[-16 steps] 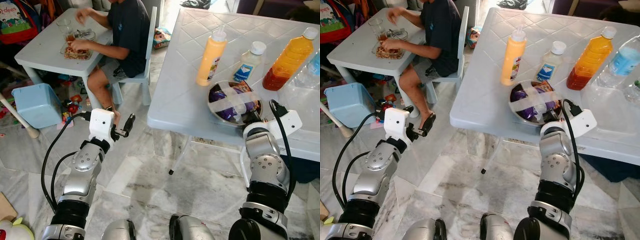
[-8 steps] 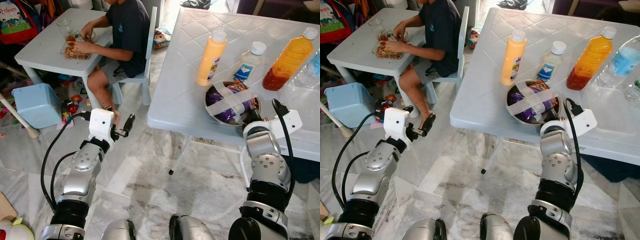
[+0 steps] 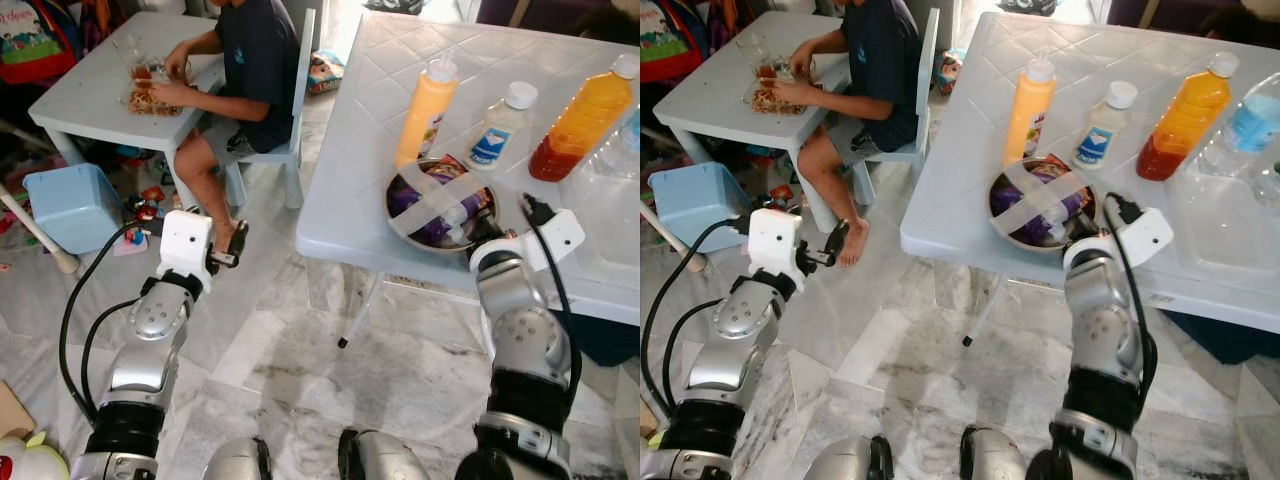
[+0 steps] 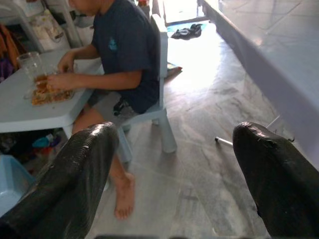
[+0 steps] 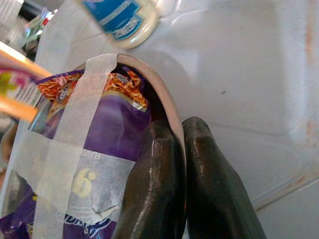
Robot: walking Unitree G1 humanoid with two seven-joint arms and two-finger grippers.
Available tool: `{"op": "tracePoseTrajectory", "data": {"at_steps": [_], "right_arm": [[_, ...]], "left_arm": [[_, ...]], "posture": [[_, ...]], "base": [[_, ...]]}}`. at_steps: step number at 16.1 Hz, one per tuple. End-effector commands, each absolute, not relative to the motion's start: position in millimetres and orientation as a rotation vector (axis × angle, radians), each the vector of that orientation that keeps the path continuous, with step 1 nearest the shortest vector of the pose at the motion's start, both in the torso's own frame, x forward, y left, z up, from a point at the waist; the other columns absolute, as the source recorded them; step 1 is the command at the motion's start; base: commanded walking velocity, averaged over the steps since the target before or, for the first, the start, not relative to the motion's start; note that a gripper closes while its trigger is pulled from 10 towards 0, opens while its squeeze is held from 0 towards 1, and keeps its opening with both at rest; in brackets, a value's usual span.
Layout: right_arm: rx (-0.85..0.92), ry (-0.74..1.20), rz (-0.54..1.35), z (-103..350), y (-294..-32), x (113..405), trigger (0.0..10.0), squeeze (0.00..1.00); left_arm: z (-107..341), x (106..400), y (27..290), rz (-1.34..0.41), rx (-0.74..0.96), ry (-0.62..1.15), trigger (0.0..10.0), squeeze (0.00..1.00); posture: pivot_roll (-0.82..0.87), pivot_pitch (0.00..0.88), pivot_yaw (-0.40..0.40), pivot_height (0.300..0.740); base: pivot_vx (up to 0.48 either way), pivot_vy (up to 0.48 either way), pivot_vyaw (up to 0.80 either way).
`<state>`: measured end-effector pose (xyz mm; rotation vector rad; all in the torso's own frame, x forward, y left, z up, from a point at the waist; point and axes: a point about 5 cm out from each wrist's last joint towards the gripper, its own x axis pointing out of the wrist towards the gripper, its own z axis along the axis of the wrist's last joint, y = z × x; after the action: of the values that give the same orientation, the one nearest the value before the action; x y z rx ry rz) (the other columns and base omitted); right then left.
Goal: Restocking fridge
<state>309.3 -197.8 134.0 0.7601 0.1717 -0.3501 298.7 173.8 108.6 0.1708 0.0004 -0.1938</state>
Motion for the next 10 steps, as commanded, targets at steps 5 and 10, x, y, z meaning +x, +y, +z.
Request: {"op": "tracePoseTrajectory", "data": {"at_steps": [5,10], "right_arm": [[0.537,0.134,-0.176,137,-176,301,10.0,0.00],[0.518,0.112,-0.209,133,-181,300,10.0,0.00]], "left_arm": [[102,299,164,-0.198,0.147,0.028,10.0,0.00],[98,299,158,-0.225,0.141,0.035,10.0,0.00]], "posture": [[-0.05,0.097,-0.010,0.740],[-0.05,0.054,-0.005,0.740]], "base": [[-0.100,0.000,0.00],[-0.253,0.000,0.00]]}}
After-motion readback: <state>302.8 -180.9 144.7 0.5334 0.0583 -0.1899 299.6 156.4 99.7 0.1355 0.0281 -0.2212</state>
